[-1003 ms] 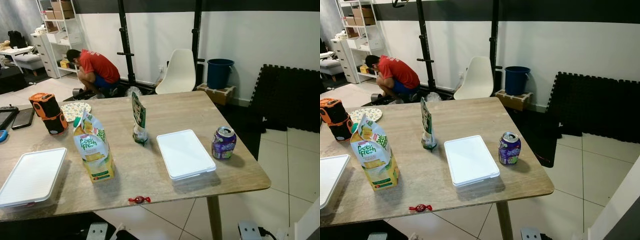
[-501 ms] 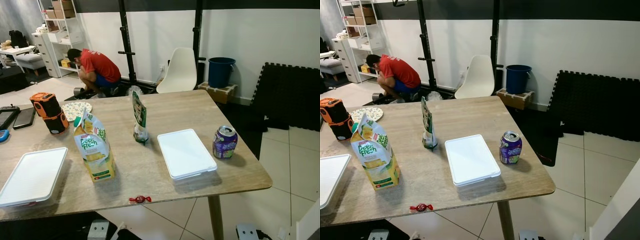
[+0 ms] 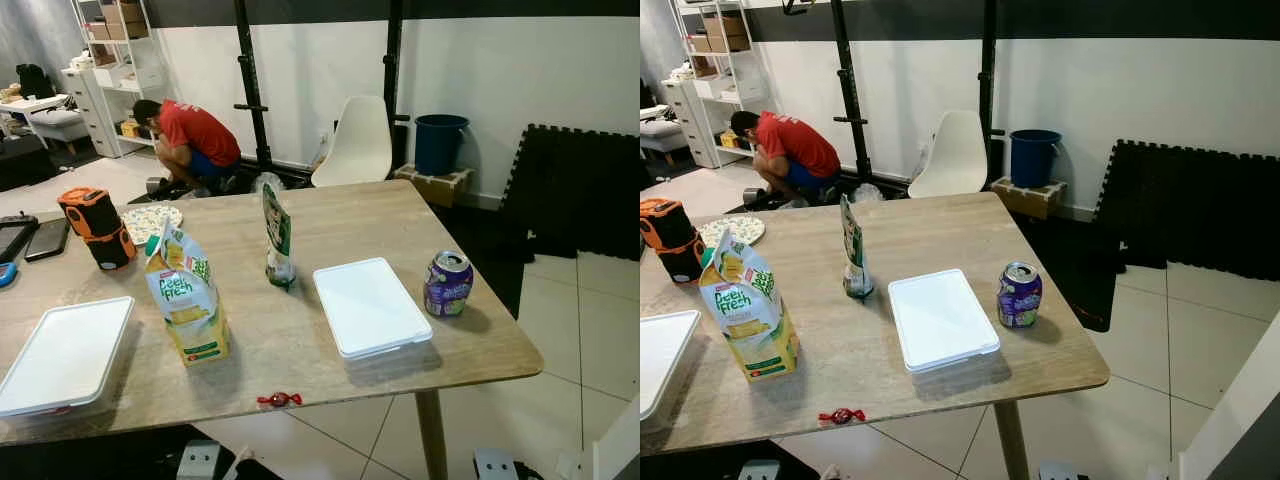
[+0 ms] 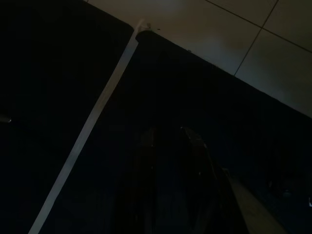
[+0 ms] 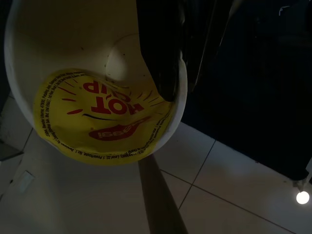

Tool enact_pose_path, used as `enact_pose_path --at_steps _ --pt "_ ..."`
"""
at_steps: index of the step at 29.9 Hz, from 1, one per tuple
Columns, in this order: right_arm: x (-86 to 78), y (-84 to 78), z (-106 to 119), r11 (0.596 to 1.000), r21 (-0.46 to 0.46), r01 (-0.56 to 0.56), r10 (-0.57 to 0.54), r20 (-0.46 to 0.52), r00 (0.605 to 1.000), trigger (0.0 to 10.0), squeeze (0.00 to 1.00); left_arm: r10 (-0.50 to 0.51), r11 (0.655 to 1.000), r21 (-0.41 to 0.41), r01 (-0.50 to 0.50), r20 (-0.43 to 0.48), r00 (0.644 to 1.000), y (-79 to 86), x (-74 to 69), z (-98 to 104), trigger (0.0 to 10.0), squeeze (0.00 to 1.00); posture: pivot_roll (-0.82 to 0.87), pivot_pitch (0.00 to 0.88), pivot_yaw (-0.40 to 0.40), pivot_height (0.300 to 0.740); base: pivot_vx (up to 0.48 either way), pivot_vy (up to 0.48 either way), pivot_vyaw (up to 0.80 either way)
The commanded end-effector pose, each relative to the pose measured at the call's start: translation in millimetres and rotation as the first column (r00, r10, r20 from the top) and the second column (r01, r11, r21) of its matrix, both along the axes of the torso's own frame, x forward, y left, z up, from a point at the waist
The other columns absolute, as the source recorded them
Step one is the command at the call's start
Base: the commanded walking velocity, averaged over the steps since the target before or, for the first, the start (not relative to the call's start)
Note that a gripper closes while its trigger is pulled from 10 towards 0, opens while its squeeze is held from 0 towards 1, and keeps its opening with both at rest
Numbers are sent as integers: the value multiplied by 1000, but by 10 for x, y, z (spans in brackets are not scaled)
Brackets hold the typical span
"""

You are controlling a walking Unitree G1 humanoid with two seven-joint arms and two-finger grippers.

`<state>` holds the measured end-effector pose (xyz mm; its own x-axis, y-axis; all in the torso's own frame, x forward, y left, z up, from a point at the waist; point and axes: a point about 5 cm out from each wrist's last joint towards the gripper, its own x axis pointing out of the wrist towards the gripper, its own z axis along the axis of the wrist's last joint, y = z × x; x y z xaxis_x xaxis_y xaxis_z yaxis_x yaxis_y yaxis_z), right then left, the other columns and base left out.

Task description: Restocking fridge

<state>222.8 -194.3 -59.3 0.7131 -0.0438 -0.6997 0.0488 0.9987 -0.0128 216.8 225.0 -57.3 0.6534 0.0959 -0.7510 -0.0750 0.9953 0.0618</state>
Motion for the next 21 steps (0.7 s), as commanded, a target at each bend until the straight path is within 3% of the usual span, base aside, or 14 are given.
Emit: enact_pose_path --at_steps 1,14,21 --pt "-14 -15 -4 1000 6 11 -11 2 1000 10000 0 -10 1000 13 11 -20 1000 16 -26 -15 10000 0 9 64 70 740 0 0 0" --pt "-8 -16 -2 1000 9 9 -9 -1 1000 10000 0 -11 1000 10 11 -23 1000 4 -42 -26 10000 0 12 71 67 740 0 0 0" --pt "-10 -17 -4 1000 11 9 -9 -4 1000 10000 0 -15 1000 13 15 -26 1000 9 -44 -26 10000 0 12 71 69 740 0 0 -745"
